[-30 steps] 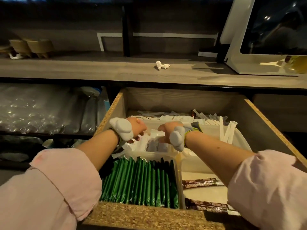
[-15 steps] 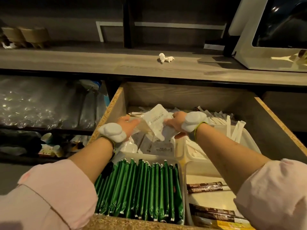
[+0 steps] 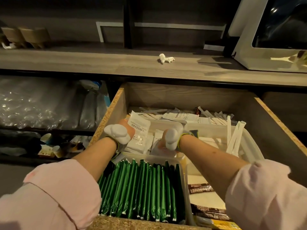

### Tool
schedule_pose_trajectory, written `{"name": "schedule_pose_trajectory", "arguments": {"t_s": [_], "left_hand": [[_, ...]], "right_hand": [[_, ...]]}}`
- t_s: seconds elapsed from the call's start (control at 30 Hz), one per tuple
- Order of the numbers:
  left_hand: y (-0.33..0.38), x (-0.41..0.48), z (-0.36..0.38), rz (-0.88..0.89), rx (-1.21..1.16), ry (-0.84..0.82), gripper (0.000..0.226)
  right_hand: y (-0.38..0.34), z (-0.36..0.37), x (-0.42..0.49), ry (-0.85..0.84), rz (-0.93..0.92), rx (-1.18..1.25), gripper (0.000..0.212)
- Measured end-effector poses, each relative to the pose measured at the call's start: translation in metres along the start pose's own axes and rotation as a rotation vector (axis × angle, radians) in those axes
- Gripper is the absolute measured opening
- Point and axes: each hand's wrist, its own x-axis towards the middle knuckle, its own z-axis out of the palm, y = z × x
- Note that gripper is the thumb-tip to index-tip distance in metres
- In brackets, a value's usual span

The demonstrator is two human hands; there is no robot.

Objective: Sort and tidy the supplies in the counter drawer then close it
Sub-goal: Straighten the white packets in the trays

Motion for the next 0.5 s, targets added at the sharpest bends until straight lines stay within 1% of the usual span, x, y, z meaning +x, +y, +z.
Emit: {"name": "schedule_pose_trajectory", "arguments": {"t_s": [0.03,0.07,0.1,0.17,0.27,0.33,0.37,0.43,0.5], "left_hand": [[0.001,0.000,0.000,-0.014,0.008,0.012,0.041],[0.001,0.001,-0.001,-0.018,0.010,0.033,0.042],[0.000,0.000,-0.002,-0.018,0.002,0.053,0.043],[-0.004,0.003,-0.005,-0.003,0.008,0.081,0.039],[-0.002,0.003,-0.010,0.023,-0.002,0.109,0.033],[0.004,0.002,-0.011,0.008,-0.044,0.139,0.038],[0.007,0.001,-0.011,0.001,-0.068,0.154,0.043],[0.010,-0.001,-0.011,-0.002,-0.093,0.160,0.049],[0.010,-0.002,-0.011,0.000,-0.091,0.162,0.049]], "right_hand": [[0.001,0.004,0.004,0.011,-0.035,-0.045,0.031],[0.002,0.008,0.006,0.066,-0.098,-0.033,0.038],[0.000,0.008,0.008,0.080,-0.125,-0.127,0.042],[-0.003,0.004,0.002,0.093,-0.187,-0.145,0.045],[-0.006,-0.017,-0.006,0.120,-0.312,-0.115,0.043],[-0.009,-0.027,-0.006,0.096,-0.395,-0.005,0.033],[-0.009,-0.028,-0.004,0.070,-0.422,0.030,0.032],[-0.010,-0.022,-0.001,-0.004,-0.425,-0.145,0.045],[-0.010,-0.009,0.005,-0.020,-0.388,-0.271,0.054]]}}
